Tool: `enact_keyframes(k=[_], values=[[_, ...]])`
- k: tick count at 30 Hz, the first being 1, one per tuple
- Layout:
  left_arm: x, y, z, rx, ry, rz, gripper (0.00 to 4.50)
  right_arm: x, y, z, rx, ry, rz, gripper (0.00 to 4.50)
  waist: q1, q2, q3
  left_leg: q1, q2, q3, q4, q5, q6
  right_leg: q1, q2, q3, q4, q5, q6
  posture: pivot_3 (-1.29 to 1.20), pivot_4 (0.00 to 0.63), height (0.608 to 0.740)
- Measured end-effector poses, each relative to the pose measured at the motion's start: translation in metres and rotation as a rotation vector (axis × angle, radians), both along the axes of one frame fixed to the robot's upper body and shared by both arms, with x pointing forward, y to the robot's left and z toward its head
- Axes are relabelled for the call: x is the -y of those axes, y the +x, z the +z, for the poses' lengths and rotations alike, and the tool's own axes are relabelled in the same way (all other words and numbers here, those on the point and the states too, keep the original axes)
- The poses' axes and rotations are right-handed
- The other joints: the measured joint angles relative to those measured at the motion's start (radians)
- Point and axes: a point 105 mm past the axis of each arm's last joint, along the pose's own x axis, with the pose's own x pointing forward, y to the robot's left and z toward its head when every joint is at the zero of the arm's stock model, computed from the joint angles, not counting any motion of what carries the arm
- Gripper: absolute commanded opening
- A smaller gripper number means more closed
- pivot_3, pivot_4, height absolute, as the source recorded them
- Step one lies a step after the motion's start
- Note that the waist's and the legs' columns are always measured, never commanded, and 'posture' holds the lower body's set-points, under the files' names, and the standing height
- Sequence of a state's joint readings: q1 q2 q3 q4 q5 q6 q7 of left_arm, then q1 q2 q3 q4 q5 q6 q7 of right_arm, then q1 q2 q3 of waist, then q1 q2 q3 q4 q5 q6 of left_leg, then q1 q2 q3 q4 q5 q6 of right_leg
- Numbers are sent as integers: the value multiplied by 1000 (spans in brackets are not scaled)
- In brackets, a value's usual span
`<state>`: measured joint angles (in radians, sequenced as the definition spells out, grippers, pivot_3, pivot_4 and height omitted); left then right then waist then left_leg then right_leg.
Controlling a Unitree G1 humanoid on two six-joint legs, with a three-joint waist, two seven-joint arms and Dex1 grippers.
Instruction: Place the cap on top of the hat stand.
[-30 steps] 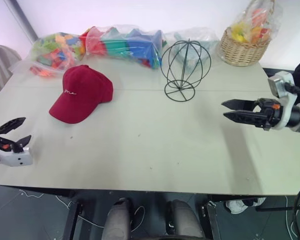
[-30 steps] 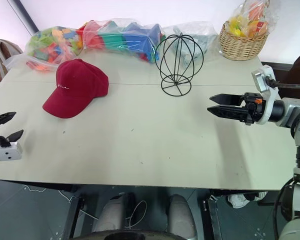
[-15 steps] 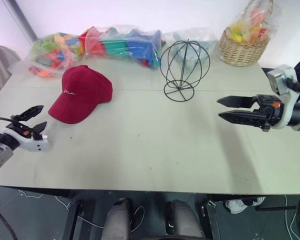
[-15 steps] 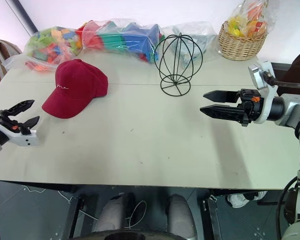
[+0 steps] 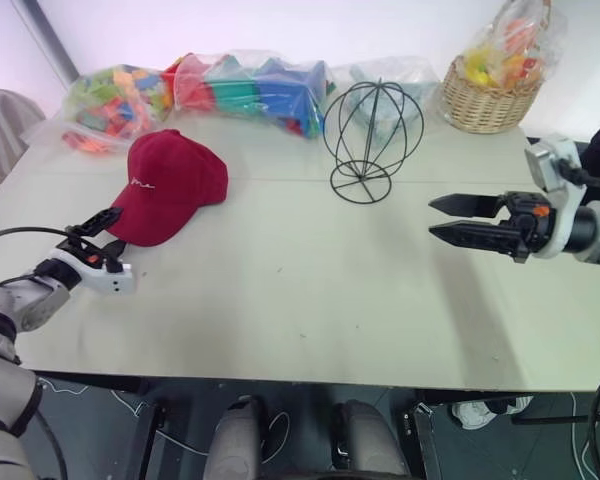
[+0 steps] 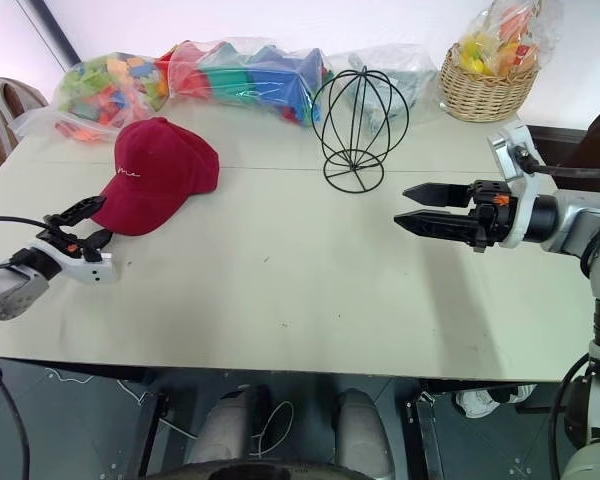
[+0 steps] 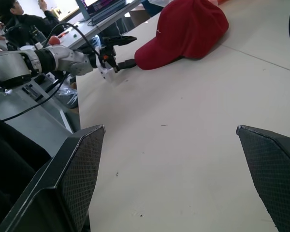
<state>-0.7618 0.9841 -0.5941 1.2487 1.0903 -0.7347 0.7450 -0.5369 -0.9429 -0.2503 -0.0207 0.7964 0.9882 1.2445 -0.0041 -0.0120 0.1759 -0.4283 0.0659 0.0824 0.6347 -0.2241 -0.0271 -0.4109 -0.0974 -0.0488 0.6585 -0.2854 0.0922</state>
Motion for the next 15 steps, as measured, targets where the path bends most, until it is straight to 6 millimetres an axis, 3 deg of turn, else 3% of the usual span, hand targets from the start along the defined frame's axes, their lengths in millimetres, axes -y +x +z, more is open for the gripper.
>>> enact_keyframes(k=[7, 10, 15], values=[[16, 6, 1, 6, 22, -70, 4462, -1, 1, 1, 7, -3, -7, 4500, 10, 0, 0, 0, 0, 0, 1, 0, 0, 0, 0, 0, 1, 0, 0, 0, 150, 740], [20, 8, 0, 3, 25, -83, 3567, -2, 0, 1, 14, -9, -7, 4500, 14, 0, 0, 0, 0, 0, 2, 0, 0, 0, 0, 0, 1, 0, 0, 0, 150, 740], [29, 10, -5, -19, 16, -106, 936, -3, 0, 1, 17, -12, -13, 4500, 16, 0, 0, -1, 0, 0, 3, 0, 0, 0, 0, 0, 1, 0, 0, 0, 150, 740]])
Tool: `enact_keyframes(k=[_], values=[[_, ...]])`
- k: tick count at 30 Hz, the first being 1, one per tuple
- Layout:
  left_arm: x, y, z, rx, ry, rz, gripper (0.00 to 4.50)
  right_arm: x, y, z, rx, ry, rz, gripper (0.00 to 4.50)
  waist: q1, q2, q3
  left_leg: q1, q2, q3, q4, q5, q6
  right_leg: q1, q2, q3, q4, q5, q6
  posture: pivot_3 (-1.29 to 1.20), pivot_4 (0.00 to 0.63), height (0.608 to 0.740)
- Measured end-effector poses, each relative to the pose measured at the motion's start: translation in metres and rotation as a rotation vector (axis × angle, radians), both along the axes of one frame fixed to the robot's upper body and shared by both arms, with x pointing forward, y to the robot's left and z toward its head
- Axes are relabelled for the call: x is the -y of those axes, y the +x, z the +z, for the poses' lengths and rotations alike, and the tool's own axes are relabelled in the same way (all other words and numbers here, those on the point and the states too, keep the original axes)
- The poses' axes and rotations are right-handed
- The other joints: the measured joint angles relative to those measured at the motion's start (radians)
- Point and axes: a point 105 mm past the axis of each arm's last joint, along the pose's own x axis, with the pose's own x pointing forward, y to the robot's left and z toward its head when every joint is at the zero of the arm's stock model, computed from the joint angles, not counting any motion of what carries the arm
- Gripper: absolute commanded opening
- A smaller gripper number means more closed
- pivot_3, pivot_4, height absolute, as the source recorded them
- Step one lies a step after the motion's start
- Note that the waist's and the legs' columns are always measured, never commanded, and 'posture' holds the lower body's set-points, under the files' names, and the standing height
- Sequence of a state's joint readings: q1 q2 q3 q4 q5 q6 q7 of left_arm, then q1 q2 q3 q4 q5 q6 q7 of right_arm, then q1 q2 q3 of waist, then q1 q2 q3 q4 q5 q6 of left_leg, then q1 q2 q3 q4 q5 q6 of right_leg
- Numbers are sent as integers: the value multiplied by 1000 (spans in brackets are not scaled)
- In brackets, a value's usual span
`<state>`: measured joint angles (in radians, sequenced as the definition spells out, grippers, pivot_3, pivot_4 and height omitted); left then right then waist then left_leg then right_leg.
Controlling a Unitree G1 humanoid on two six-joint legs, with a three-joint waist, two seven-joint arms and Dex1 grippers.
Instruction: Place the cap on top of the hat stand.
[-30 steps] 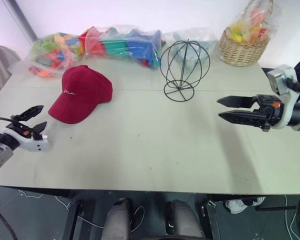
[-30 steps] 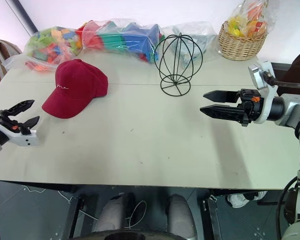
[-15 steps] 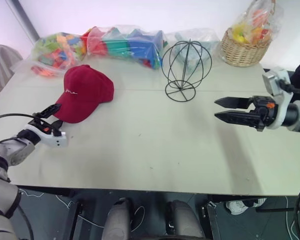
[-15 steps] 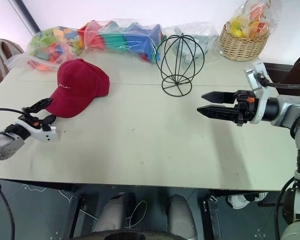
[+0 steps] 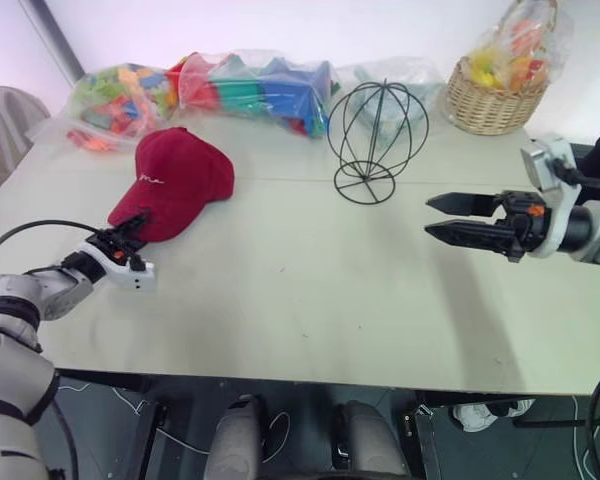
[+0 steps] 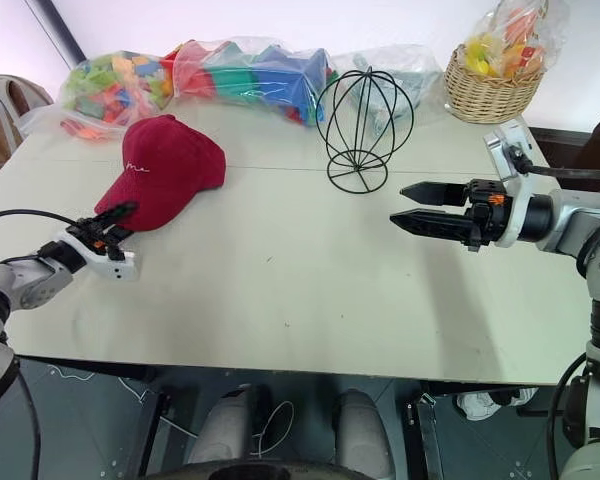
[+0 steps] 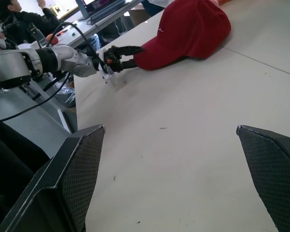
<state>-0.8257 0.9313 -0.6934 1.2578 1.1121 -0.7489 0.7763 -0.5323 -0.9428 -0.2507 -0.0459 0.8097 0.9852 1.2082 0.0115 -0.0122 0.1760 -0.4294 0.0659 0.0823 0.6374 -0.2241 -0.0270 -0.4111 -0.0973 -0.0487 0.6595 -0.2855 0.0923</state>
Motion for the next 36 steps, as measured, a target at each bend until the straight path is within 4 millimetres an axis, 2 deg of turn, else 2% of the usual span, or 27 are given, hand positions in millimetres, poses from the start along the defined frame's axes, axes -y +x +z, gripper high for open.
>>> enact_keyframes(k=[2, 4, 12, 15, 18, 20, 23, 25, 29, 31, 36], values=[[2, 2, 2, 10, -9, -4, 35, 0, 0, -2, -4, -3, -5, 4500, 0, 0, 0, 0, 0, 0, 0, 0, 0, 0, 0, 0, 0, 0, 0, 0, 150, 740], [4, 4, 8, 33, -16, -10, 35, 0, 0, -3, -7, -4, -8, 4500, 0, 0, 0, 0, 0, 0, 1, 0, 0, 0, 0, 0, 1, 0, 0, 0, 150, 740], [12, 10, 7, 65, -24, -9, 35, 0, 0, -2, -3, 3, -17, 4500, -1, 0, 0, -1, 0, -1, 6, 0, 0, 0, 0, 0, 3, 0, 0, 0, 150, 740], [11, 16, 22, 169, -25, 19, 35, 0, 1, 0, 13, 1, -21, 4500, -1, 0, 0, -3, 0, -2, 7, 0, 1, -1, 0, 0, 4, 0, 0, 0, 150, 740], [23, 24, 54, 325, -68, 4, 35, 7, 5, 6, 45, -3, -50, 4500, 0, -1, 0, -10, 0, -3, 10, 0, 0, -6, 0, 0, 6, 0, 1, 0, 150, 740], [40, 27, 84, 455, -118, -36, 35, 19, 9, 14, 77, -12, -94, 4500, 3, -1, 0, -17, 0, -3, 12, 0, 0, -12, 0, 0, 6, 1, 3, 0, 150, 740], [71, 20, 117, 585, -180, -89, 35, 38, 13, 26, 120, -38, -156, 4500, 2, -1, 0, -17, -1, -2, 13, 2, -4, -12, 0, 2, 5, 1, 3, 0, 150, 740], [97, 15, 124, 611, -217, -120, 35, 52, 16, 32, 145, -46, -198, 4500, 2, -1, 0, -16, -1, -1, 12, 2, -3, -12, 0, 3, 5, 1, 3, 0, 150, 740], [158, 3, 126, 596, -279, -173, 35, 76, 22, 36, 167, -59, -271, 4500, 1, -1, 0, -15, -1, 0, 13, 2, -2, -12, 0, 3, 6, 2, 4, 0, 150, 740], [181, 0, 131, 582, -312, -173, 35, 84, 24, 38, 177, -64, -296, 4500, -1, -1, 0, -15, -1, 0, 13, 2, -3, -12, 1, 3, 6, 2, 4, 0, 150, 740], [210, -1, 145, 590, -338, -162, 35, 93, 25, 38, 179, -74, -318, 4500, 0, 0, 0, -14, -1, 0, 13, 3, -3, -12, 1, 4, 6, 2, 4, 0, 150, 740]])
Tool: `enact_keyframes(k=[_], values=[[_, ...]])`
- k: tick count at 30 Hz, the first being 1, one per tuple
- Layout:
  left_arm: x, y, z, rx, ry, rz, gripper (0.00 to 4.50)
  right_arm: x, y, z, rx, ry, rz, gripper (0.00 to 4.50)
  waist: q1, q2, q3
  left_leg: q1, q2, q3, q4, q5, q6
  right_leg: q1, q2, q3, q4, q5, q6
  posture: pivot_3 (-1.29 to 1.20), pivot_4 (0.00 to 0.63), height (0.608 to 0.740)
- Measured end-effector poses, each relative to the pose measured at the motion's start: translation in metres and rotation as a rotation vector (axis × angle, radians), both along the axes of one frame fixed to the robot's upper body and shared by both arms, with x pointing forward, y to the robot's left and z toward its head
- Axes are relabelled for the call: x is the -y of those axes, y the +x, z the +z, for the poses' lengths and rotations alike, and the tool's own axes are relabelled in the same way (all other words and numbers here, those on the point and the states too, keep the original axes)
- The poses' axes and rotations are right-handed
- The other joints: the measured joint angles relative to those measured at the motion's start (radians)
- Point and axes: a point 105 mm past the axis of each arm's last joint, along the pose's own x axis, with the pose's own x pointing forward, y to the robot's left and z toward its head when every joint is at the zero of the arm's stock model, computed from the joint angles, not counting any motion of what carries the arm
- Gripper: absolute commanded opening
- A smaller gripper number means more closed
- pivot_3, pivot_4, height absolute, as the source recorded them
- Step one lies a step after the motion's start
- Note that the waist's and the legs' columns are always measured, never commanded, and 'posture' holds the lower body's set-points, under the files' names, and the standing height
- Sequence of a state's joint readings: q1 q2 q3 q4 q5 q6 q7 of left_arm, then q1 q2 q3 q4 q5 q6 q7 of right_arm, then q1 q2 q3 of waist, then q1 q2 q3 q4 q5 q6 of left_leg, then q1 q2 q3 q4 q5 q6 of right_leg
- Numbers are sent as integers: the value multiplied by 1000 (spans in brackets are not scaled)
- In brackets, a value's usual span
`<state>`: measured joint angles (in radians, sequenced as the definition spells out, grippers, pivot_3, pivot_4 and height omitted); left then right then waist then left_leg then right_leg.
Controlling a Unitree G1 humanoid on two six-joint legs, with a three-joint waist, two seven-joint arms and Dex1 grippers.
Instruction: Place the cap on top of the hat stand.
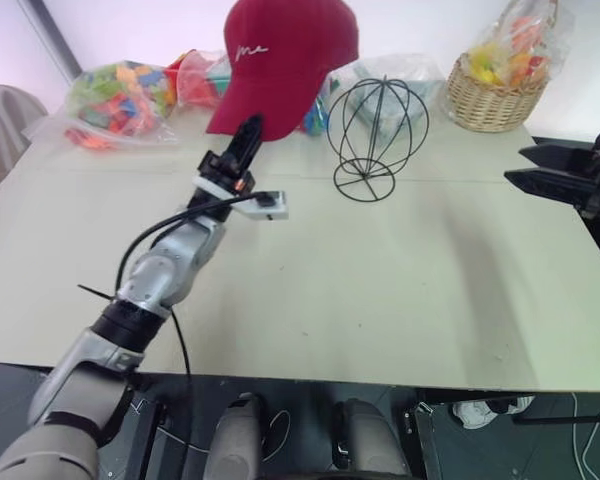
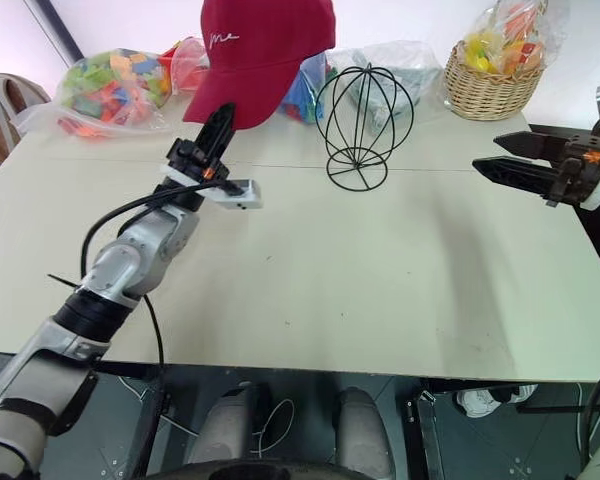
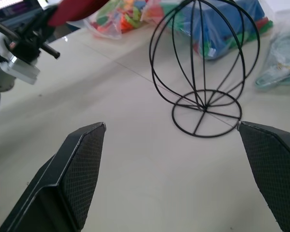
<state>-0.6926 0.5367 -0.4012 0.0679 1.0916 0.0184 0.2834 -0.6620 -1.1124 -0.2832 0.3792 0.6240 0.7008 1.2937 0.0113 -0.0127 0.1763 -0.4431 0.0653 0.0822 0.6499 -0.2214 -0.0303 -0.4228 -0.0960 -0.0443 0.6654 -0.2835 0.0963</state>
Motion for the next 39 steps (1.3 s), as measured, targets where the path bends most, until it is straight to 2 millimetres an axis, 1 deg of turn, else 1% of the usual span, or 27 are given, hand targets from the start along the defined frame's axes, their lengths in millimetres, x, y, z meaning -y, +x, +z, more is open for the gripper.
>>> enact_keyframes(k=[4, 6, 8, 10, 12, 14, 18, 23, 28, 30, 35, 39], values=[[14, 5, 22, 80, -16, 60, 35, 0, 0, 0, 7, -6, 0, 4500, 3, 0, 0, -1, 0, 0, 1, -1, 1, 0, 0, 0, 0, 0, 0, 0, 150, 740], [25, 3, 33, 189, 16, 130, 35, 1, 0, -1, 6, -7, -3, 4500, 4, 0, 0, -1, -1, 0, 1, -1, 2, 1, 0, 0, -1, 0, 0, 0, 150, 740], [37, -1, 38, 234, -3, 136, 35, 2, 0, -1, 6, -7, -6, 4500, 4, 0, 0, -1, -1, 0, 1, -1, 1, 1, 0, 0, -1, 0, 0, 0, 150, 740], [51, 0, 39, 218, -14, 116, 35, 3, -1, -2, 9, -7, -8, 4500, 4, 0, 0, -1, -1, 0, 1, -1, 1, 1, 0, 0, -1, 0, 0, 0, 150, 740], [64, 2, 33, 195, 2, 99, 35, 3, -1, -2, 13, -8, -7, 4500, 1, 0, 0, 0, -1, 0, 1, -1, 2, 1, 0, 1, 0, 0, 0, 0, 150, 740], [76, 6, 23, 161, 15, 91, 35, 5, -2, -1, 18, -2, -11, 4500, 0, 0, 0, 0, -1, 0, 1, -1, 2, 0, 0, 1, 0, 0, 0, 0, 150, 740], [92, 10, 8, 122, 6, 107, 35, 11, -5, 0, 20, 7, -16, 4500, 2, 0, 0, 0, -1, 0, 1, -2, 3, 0, 0, 1, 0, 0, 0, 0, 150, 740], [107, 10, 4, 119, -1, 101, 35, 20, -10, 1, 14, 10, -40, 4500, 3, 0, 0, 0, -1, 0, 1, -2, 3, 0, 0, 1, 0, 0, 0, 0, 150, 740], [128, 8, -10, 91, -4, 69, 35, 26, -14, 2, 15, 7, -57, 4500, 1, 0, 0, 0, -1, 0, 1, -2, 3, 0, 0, 1, 0, 0, 0, 0, 150, 740], [136, 8, -13, 87, 22, 62, 35, 27, -14, -1, 6, 6, -61, 4500, 1, 0, 0, 0, -1, 0, 1, -2, 3, 0, 0, 1, 0, 0, 0, 0, 150, 740], [141, 6, -13, 86, 17, 65, 35, 27, -15, -3, 1, 2, -67, 4500, 2, 0, 0, 0, -1, 0, 1, -1, 3, 0, 0, 2, 0, 0, 0, 0, 150, 740], [150, 7, -27, 43, 42, 80, 35, 30, -17, -6, -4, 5, -79, 4500, 3, 0, 0, 0, -1, 0, 1, -2, 3, 0, 0, 2, 0, 0, 0, 0, 150, 740]])
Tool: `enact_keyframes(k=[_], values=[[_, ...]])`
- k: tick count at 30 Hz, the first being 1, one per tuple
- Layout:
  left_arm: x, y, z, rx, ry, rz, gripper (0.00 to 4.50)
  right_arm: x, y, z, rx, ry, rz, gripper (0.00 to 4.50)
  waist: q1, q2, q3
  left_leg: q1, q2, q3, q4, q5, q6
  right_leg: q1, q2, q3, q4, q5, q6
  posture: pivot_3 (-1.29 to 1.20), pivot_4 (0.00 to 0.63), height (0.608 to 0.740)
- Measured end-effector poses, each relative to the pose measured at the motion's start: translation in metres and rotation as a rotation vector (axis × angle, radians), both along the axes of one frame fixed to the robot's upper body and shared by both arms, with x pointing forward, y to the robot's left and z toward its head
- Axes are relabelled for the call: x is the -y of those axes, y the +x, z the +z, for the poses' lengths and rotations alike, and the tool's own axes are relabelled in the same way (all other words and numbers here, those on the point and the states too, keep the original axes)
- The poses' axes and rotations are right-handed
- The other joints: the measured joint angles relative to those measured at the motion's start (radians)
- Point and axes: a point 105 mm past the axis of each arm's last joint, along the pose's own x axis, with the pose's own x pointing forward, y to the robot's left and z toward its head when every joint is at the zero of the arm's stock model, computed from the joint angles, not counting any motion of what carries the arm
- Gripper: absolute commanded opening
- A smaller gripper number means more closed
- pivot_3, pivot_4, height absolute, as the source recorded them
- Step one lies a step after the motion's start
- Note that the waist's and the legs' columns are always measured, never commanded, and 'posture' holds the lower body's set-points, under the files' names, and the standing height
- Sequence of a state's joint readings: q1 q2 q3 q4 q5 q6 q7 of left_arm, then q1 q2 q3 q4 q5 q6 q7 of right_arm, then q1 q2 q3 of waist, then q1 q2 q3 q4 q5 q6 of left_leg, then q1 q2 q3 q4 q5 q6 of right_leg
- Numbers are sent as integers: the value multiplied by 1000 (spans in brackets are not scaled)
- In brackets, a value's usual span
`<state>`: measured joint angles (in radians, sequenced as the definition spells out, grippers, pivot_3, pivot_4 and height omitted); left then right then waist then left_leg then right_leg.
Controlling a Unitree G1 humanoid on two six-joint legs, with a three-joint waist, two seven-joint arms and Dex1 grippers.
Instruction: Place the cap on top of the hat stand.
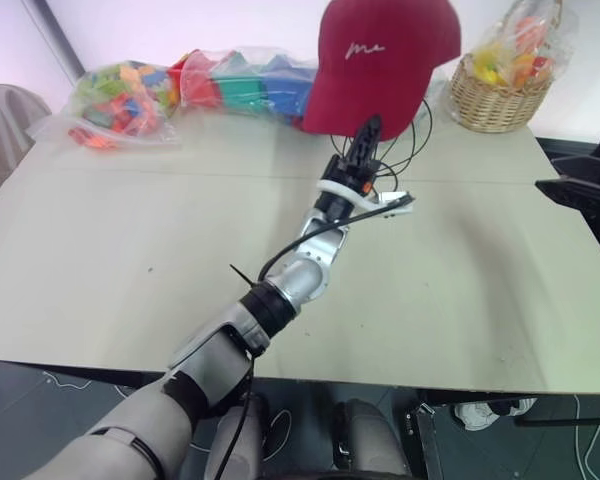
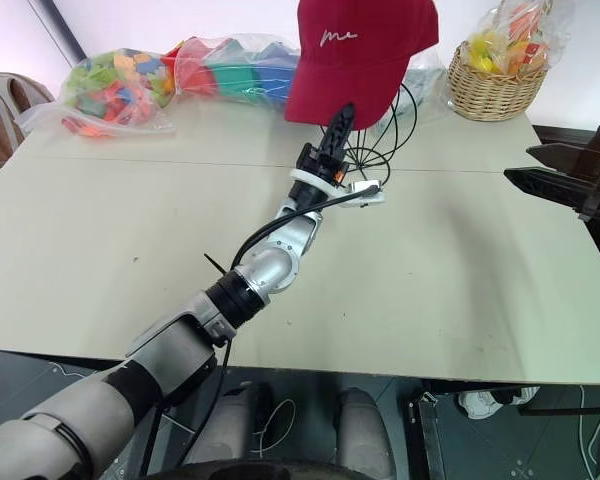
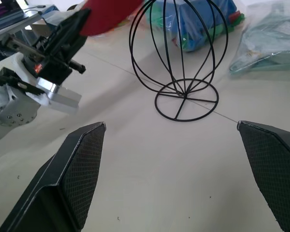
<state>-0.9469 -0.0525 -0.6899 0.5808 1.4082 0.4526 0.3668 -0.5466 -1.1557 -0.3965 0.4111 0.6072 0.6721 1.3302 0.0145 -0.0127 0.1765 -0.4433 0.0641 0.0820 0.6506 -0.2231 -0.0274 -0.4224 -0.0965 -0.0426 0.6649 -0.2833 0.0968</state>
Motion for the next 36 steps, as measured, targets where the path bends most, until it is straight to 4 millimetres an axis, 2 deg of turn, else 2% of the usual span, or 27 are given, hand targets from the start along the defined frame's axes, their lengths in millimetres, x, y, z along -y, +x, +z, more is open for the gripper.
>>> enact_keyframes(k=[11, 16, 24, 30, 36], values=[[27, -10, -20, -83, 30, 9, 35, 4, -4, -9, -28, 8, -11, 4500, -2, 0, 0, 0, 0, 0, 0, 0, 0, 0, 0, 0, 0, 0, 0, 0, 150, 740], [25, -6, -30, -141, 10, 60, 35, 5, -5, -12, -36, 5, -13, 4500, -1, 1, 0, 0, 0, 0, 0, 0, 1, 0, 0, 0, 0, 0, 0, 0, 150, 740], [20, -1, -45, -147, 70, 126, 35, 5, -8, -12, -39, 6, -18, 4500, -5, 2, -1, 1, 0, -1, 0, -1, 1, 0, 0, 0, 0, 0, 0, 0, 150, 740], [10, 11, -76, -225, 170, 195, 35, 3, -10, -10, -50, 0, -10, 4500, -5, 2, -1, 1, 0, -1, 0, -1, 1, 0, 0, 1, 1, 0, 0, 0, 150, 740], [11, 13, -85, -242, 217, 198, 35, 0, -11, -5, -49, -13, -2, 4500, -4, 2, -1, 1, 0, -2, 1, -1, 1, 0, 0, 1, 1, 0, 0, 0, 150, 740]])
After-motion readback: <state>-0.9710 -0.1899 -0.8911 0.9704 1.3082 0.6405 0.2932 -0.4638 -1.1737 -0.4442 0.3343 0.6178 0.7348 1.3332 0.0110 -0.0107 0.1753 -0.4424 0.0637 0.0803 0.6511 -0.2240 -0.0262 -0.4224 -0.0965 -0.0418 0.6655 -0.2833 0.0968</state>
